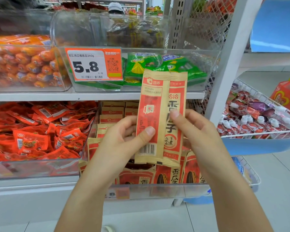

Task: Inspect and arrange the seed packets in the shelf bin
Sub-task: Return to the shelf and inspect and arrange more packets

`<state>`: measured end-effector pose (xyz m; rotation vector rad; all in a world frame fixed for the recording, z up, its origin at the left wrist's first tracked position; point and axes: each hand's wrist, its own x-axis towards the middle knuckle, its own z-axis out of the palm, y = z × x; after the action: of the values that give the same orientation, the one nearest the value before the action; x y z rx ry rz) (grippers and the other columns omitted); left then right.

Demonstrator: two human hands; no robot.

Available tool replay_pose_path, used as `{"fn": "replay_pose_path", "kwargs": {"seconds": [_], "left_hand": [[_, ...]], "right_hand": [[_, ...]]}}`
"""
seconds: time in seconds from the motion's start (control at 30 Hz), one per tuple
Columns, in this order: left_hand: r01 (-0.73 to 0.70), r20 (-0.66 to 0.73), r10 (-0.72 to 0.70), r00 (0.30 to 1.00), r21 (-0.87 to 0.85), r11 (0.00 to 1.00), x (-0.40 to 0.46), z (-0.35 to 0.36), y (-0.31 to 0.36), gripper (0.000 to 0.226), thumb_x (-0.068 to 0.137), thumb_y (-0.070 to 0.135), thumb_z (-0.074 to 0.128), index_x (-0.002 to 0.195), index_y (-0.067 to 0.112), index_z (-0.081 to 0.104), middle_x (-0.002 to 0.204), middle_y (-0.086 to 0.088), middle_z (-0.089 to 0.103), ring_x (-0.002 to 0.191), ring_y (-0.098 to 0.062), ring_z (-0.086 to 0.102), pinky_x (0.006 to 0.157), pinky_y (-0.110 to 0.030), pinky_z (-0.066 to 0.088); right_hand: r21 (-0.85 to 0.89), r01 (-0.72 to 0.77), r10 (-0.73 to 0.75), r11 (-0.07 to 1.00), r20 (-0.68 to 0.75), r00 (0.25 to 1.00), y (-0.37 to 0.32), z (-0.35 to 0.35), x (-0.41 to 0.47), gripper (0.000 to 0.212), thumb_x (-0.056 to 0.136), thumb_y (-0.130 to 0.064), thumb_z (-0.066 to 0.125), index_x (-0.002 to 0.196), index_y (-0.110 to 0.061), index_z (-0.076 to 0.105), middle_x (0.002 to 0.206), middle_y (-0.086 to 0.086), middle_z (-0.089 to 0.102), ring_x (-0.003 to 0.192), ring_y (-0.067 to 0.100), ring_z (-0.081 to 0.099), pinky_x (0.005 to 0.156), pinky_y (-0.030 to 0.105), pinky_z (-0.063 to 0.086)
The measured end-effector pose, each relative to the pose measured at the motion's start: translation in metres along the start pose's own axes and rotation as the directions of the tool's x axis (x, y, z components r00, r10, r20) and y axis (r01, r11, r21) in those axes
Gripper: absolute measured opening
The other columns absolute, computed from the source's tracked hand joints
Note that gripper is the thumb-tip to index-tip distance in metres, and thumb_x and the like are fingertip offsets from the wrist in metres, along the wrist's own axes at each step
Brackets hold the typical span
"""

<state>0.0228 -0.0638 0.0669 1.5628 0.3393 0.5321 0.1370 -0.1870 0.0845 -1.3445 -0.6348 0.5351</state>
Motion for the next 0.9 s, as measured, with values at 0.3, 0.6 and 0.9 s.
{"fn": "replay_pose_path", "kwargs": {"seconds": [0.3,0.6,0.9], "left_hand": [[-0.062,-0.169,0.065,0.983,0.022,0.998,0.001,0.020,0.000,0.048,0.070,0.035,0.073,0.115,0.030,0.056,0.108,0.015,0.070,0.093,-0.005,0.070,0.070,-0.021,0.056],[-0.063,-0.452,0.252,0.856,0.393,0.918,0.001,0.023,0.003,0.044,0.066,0.069,0.065,0.074,0.026,0.059,0.090,0.007,0.069,0.081,-0.013,0.068,0.071,-0.042,0.057],[-0.039,-0.473,0.276,0.837,0.451,0.892,0.000,0.021,0.007,0.038,0.074,0.066,0.053,0.072,0.028,0.057,0.074,0.002,0.067,0.071,-0.024,0.064,0.065,-0.050,0.053]], "right_hand": [[0.060,0.114,-0.101,0.992,-0.186,0.977,0.004,0.001,0.003,0.021,0.094,-0.020,0.059,0.081,-0.022,0.075,0.079,0.005,0.075,0.069,0.017,0.069,0.065,0.032,0.056],[-0.116,0.288,-0.284,0.951,0.044,0.958,0.002,0.010,-0.009,0.022,0.095,-0.015,0.057,0.098,-0.025,0.076,0.086,-0.005,0.077,0.084,0.012,0.074,0.071,0.026,0.058],[-0.115,0.317,-0.304,0.941,0.117,0.945,-0.001,0.017,-0.012,0.025,0.093,-0.014,0.058,0.092,-0.031,0.075,0.080,-0.010,0.076,0.079,0.006,0.073,0.065,0.017,0.054]]}}
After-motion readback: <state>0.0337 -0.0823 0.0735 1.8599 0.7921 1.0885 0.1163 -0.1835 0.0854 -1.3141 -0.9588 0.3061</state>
